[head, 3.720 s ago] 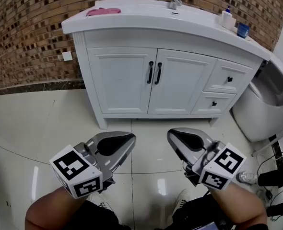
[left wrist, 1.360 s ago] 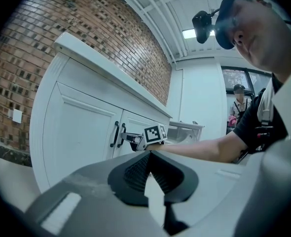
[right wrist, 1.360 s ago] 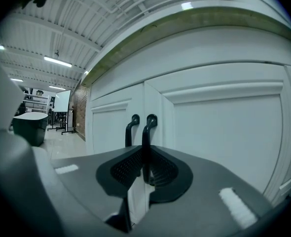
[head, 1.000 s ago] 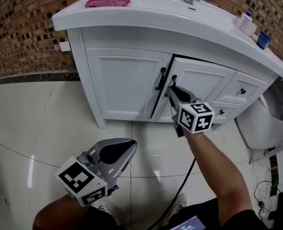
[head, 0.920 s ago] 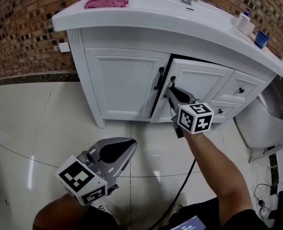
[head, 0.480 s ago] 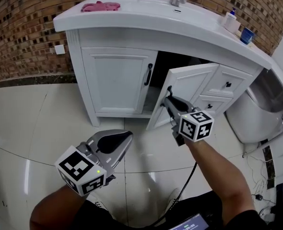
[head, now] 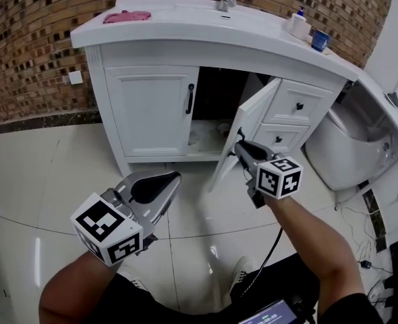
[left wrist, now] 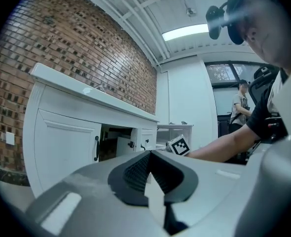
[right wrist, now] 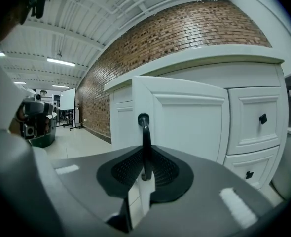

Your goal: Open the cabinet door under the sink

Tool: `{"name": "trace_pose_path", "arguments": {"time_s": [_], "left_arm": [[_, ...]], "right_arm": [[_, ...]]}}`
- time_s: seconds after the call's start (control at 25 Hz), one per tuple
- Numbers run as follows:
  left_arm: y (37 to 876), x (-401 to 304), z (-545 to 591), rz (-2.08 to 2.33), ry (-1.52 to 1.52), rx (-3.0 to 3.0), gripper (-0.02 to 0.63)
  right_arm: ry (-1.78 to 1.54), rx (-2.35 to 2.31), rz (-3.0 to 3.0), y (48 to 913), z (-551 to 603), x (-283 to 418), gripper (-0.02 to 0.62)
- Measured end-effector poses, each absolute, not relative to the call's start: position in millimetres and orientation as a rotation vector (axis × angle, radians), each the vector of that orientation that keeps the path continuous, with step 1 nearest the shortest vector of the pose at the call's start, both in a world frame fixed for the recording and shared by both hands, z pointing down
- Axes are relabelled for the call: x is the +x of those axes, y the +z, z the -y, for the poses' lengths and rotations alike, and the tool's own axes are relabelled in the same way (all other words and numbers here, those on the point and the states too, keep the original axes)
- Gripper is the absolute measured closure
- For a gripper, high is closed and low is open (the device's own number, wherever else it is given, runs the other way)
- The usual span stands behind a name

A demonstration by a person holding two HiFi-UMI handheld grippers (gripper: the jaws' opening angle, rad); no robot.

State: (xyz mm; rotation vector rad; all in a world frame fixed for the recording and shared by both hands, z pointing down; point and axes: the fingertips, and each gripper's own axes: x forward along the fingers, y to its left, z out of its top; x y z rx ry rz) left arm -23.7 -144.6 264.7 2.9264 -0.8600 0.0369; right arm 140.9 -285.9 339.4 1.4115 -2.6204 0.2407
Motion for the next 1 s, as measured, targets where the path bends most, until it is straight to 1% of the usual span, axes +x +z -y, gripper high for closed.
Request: {"name": "trace_pose_path", "arguments": {"time_s": [0.44, 0.76, 1.0], "left_arm": [[281.5, 2.1, 140.1, 0.766, 0.079, 2.89, 0.6], [307.5, 26.3, 128.2, 0.651, 0.163, 2.894, 0.6], [303.2, 46.7, 121.3, 0.566, 0.15, 2.907, 0.6]], "right_arm": [[0.299, 1.392, 2.531, 340.7, 256.7, 183.8, 0.56], [0.244, 1.353, 2.561, 337.7, 246.3, 206.4, 0.56], [0.284, 1.417, 2.561, 338.6, 234.1, 244.4, 0.56]]}}
